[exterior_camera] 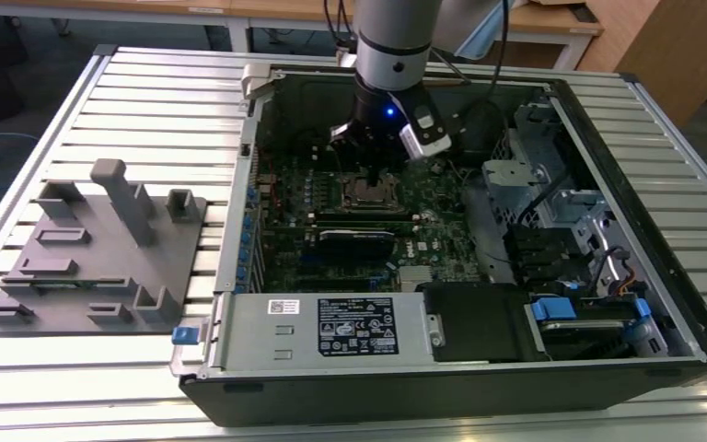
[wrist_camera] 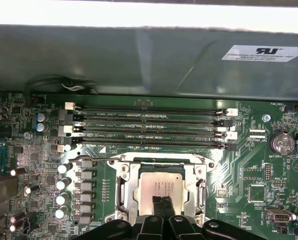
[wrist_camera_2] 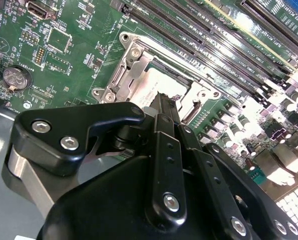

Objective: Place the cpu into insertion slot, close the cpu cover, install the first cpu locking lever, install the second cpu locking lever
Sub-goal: 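Install the first cpu locking lever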

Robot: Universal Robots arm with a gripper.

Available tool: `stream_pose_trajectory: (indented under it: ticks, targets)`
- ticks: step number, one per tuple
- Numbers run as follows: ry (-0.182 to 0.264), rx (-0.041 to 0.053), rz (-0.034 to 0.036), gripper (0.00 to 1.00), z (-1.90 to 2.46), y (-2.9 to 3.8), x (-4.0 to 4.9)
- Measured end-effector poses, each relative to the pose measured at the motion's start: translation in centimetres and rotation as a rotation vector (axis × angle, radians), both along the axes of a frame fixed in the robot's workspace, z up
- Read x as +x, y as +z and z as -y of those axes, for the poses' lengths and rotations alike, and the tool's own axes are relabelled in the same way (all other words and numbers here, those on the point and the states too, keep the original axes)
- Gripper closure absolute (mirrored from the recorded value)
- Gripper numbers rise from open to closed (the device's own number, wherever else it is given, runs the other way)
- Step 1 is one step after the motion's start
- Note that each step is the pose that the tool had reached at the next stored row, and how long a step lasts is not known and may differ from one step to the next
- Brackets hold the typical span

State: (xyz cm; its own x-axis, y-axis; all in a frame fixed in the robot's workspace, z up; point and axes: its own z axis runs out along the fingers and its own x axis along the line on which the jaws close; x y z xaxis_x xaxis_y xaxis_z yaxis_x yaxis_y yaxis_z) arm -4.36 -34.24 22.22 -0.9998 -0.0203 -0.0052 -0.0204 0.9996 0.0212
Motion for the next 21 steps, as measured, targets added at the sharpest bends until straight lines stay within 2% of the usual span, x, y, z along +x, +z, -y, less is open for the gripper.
stream_pose_trajectory:
  ticks: [11, 21]
  targets:
    - [0.000, 0.0006, 0.0004, 0.90, -0.01, 0.47, 0.00]
    - [0.000, 0.0007, 0.0003, 0.90, 0.00, 0.63, 0.00]
